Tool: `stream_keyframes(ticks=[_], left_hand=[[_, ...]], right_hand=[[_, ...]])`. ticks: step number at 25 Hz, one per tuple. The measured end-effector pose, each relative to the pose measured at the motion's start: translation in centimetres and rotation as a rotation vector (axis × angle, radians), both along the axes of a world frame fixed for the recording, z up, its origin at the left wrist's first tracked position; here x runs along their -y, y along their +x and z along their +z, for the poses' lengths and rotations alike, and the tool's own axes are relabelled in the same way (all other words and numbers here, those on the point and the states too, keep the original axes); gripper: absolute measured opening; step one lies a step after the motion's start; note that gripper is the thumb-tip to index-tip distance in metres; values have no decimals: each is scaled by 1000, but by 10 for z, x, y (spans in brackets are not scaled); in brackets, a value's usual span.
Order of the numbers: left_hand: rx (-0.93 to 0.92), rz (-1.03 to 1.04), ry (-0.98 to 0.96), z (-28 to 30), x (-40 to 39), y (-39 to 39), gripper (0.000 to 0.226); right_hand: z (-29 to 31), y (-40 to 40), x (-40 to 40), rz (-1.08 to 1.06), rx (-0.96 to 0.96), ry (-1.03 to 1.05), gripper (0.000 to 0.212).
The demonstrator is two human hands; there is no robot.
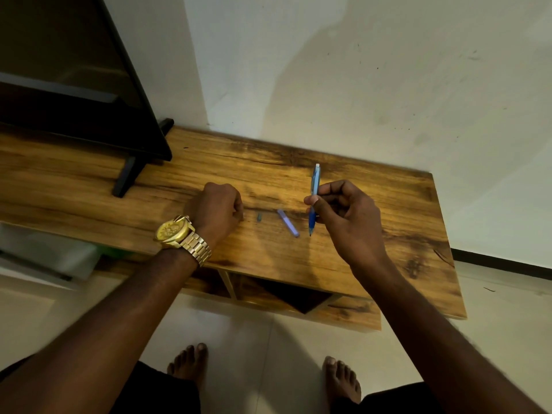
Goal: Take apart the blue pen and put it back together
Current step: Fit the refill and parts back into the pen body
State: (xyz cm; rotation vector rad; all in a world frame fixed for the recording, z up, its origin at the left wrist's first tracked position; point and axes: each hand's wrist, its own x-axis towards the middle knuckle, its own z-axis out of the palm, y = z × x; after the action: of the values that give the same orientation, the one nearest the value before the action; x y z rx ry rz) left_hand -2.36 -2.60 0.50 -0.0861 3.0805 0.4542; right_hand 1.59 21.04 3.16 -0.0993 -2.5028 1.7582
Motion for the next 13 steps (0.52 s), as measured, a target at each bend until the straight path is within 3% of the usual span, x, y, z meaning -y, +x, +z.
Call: stream_keyframes(ticks=[10,12,13], left_hand=[[37,-31,-93,-7,-8,0,12],[30,9,30,-6,-4,1,13],[39,26,215,-4,-2,0,13]], right_hand=[[-3,-3,-3,5,47,-54,10],[-4,-3,-1,15,61,-62,10],[-5,-3,0,21,61,-59,10]])
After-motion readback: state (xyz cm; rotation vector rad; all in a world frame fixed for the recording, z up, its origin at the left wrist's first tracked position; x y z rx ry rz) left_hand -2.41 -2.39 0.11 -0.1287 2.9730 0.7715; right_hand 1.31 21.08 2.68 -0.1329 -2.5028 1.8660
